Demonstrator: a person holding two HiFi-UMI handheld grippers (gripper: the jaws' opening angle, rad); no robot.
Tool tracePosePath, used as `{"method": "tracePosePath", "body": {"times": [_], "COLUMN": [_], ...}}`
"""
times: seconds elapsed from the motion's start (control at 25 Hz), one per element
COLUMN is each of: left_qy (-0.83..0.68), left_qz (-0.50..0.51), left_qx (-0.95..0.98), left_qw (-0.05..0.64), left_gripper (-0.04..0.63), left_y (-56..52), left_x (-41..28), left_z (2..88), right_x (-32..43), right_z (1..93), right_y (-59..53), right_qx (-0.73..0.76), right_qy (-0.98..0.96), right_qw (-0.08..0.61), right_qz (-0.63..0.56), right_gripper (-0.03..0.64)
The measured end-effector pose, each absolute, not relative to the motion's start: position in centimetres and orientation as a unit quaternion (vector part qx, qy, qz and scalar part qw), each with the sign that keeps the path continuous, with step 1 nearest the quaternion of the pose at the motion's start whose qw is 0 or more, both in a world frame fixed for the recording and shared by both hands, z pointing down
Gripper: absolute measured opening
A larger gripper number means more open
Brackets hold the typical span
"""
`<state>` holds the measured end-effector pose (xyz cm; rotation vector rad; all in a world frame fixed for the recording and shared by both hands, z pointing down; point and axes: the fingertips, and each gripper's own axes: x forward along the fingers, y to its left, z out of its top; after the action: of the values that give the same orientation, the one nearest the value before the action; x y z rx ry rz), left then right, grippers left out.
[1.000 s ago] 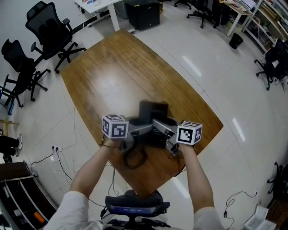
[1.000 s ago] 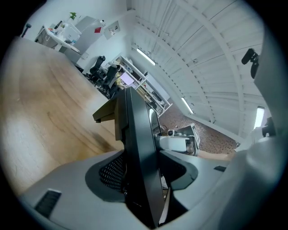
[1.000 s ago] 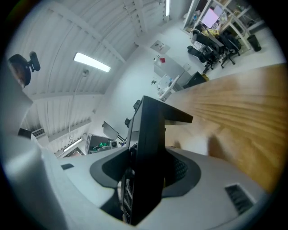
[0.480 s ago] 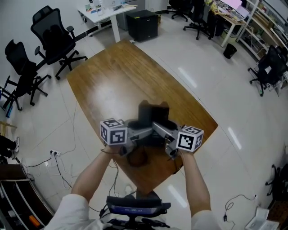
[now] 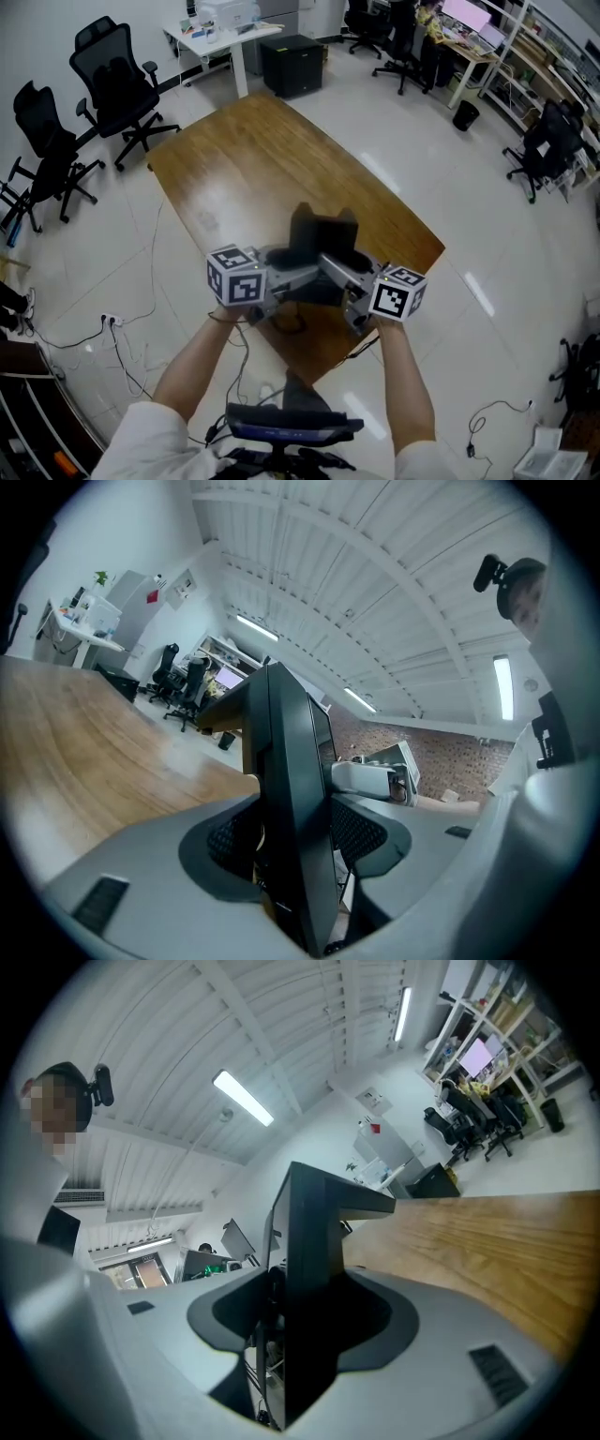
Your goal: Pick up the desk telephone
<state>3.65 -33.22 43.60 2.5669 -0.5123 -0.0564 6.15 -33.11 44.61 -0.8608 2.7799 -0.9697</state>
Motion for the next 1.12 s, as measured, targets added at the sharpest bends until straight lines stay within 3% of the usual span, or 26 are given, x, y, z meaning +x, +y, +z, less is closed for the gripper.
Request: {"method": "tracePosePath", "body": {"times": [1.12], "left_qy": [-0.159], "left_qz": [-0.07], "left_qx": [0.979], "left_qw": [0.111], "left_gripper": [0.223], "left_y": [-18.3], "left_x": [-0.5], "left_z": [32.8], "right_x": [1.8], "right_z": [33.4], "right_y": [-18.6], "right_qx": [-0.308], "right_qy": [0.937], "right_qw": [0.064], "right_qz": [-0.15], "right_gripper": [0.235]}}
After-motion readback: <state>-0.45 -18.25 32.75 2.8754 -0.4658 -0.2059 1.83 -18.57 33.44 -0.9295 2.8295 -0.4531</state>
